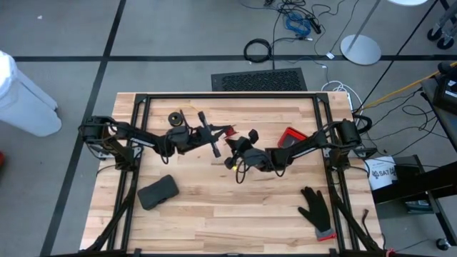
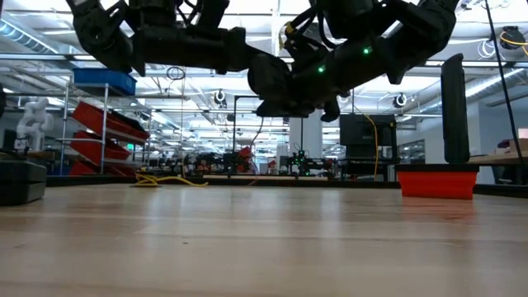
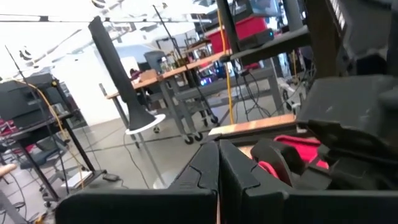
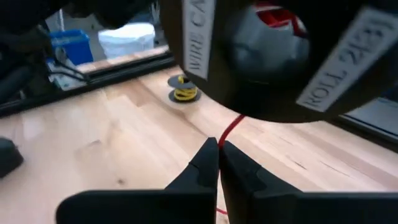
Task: Coil cords
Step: Coil the red wire onto the black spool
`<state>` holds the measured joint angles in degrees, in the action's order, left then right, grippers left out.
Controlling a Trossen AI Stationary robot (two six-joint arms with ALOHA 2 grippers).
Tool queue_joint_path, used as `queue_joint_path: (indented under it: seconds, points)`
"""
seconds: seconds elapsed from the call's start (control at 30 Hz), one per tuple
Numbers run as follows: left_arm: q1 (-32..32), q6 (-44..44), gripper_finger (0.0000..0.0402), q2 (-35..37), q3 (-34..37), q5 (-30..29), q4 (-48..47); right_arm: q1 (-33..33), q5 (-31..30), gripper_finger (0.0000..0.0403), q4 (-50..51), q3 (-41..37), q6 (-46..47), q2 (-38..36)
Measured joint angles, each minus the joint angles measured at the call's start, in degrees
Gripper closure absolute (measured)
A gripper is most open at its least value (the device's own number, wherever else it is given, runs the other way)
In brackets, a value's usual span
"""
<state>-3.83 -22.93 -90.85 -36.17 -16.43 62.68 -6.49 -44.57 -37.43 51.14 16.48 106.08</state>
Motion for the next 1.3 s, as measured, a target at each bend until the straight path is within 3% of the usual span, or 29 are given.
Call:
queue_joint_path:
  seconds: [0.17, 0.37, 0.53, 1.0, 1.3]
  points:
    - [-0.4, 0.0, 0.0401, 0.0, -0.3, 1.5, -2.2, -0.5, -0.4, 0.0403, 11.0, 5.7, -0.7, 0.0]
    - [-0.7, 0.0, 0.0401, 0.1, -0.3, 3.3, -2.2, -2.4, -6.8, 0.0403, 28.2, 14.2, -4.3, 0.0]
    - [-0.7, 0.0, 0.0401, 0.1, -0.3, 5.0, -2.3, -3.4, -8.6, 0.0403, 36.9, 17.9, -6.1, 0.0]
    - [-0.7, -0.4, 0.0401, 0.1, -0.4, 6.0, -3.6, -3.4, -1.8, 0.0402, 55.8, 30.3, -8.2, 0.0]
    - [-0.7, -0.4, 0.0401, 0.1, -0.4, 6.5, -3.5, -3.4, -1.1, 0.0402, 67.9, 38.2, -8.2, 0.0]
